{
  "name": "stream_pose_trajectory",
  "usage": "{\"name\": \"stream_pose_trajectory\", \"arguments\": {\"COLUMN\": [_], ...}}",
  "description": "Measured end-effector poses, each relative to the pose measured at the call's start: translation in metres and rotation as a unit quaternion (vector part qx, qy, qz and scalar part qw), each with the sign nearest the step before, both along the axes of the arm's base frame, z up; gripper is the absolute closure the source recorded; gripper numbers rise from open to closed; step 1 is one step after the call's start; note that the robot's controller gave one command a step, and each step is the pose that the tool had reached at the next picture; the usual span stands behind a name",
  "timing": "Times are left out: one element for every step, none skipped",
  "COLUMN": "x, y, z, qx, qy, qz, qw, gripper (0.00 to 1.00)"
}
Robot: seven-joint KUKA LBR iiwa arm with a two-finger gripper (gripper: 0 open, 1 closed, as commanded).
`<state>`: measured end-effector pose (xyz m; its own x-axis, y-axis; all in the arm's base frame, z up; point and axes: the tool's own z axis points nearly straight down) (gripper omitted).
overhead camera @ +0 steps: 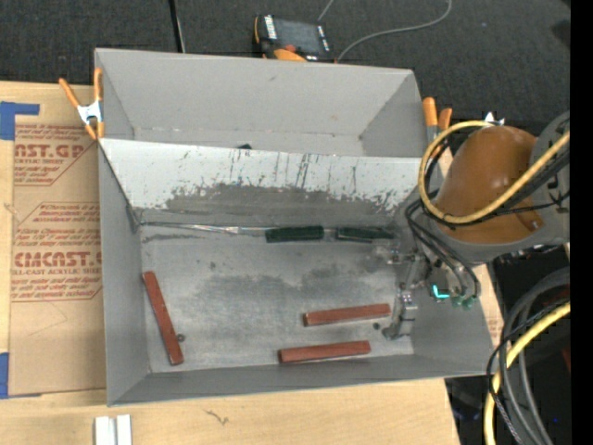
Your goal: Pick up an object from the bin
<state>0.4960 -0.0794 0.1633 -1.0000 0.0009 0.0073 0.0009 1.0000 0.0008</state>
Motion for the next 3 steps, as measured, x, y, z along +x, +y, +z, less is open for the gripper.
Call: {"name": "stream_pose_trajectory", "arguments": {"x": [0.028, 0.029, 0.034], "y": [0.013, 0.013, 0.026], "z": [-0.096, -0.092, 0.067], "qx": [0.000, -0.001, -0.001], "qy": [-0.0015, -0.0038, -0.0084], "qz": [0.028, 0.028, 0.038], "qw": [0.9996, 0.9996, 0.9992], "gripper": [0.00, 1.00, 1.00]}}
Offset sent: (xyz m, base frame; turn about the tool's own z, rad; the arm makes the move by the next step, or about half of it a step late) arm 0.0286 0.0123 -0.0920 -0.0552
